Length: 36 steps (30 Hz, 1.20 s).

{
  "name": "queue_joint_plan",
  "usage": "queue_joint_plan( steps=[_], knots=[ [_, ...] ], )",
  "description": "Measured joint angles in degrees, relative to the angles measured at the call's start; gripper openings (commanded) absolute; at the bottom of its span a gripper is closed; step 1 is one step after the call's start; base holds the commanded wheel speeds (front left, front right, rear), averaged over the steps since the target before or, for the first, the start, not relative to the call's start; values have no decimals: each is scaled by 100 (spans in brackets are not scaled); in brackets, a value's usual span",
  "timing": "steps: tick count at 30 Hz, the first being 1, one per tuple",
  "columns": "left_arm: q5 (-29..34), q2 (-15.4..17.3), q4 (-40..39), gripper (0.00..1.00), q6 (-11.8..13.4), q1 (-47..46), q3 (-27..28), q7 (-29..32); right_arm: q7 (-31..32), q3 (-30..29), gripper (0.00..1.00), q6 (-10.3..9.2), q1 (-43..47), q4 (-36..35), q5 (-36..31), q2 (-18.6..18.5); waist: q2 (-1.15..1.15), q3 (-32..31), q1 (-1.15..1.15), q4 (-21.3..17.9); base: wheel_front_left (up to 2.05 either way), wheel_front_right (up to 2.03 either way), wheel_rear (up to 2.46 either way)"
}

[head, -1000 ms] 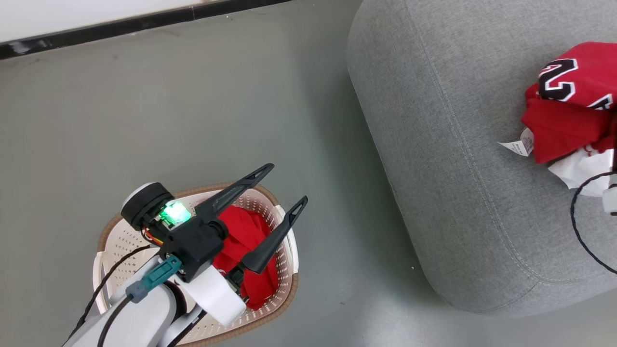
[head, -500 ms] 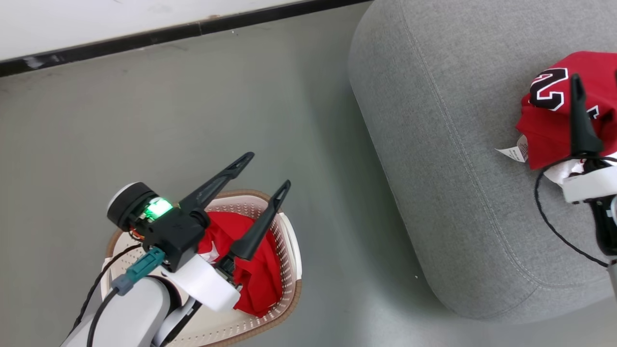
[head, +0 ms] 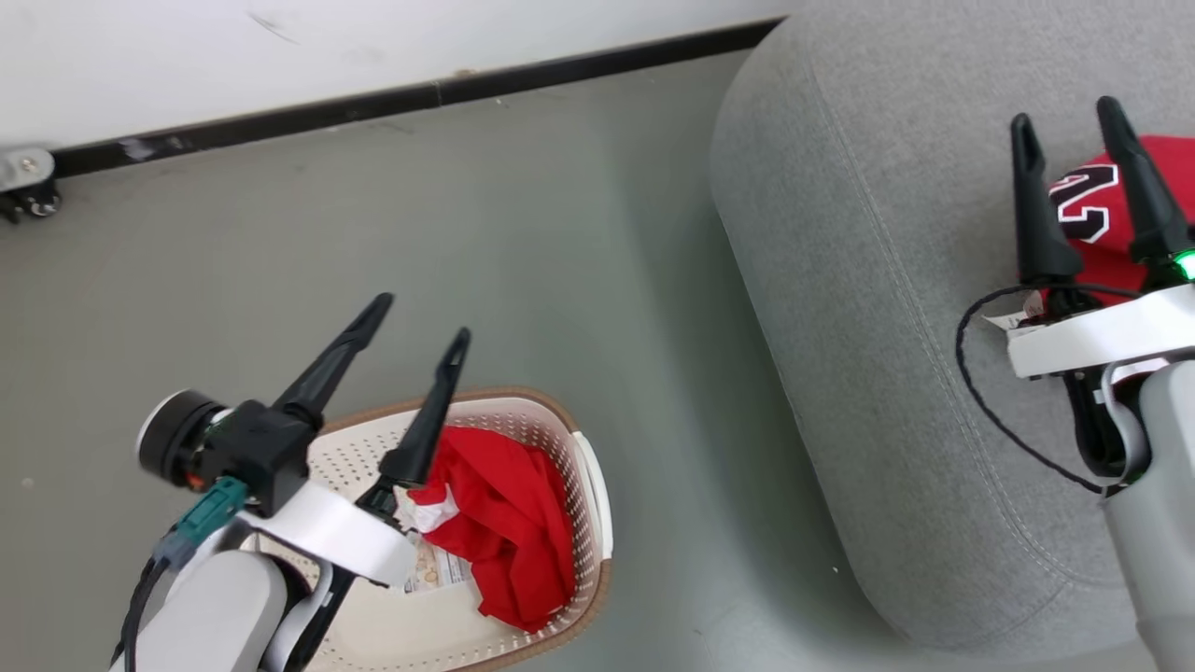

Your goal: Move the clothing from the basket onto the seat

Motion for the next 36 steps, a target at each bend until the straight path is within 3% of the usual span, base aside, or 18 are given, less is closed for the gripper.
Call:
queue_joint_plan(
  steps=[24, 36],
  knots=[
    [-232, -388, 236, 100, 916, 978, 1049, -71, 0, 138, 100, -1, 932, -98, -314, 879, 0, -829, 0, 508, 0, 0, 0],
    [-134, -617, 165, 100, 1146, 1482, 1196, -71, 0, 108, 100, -1, 1592, -101, -525, 1092, 0, -1271, 0, 636, 0, 0, 0]
  ],
)
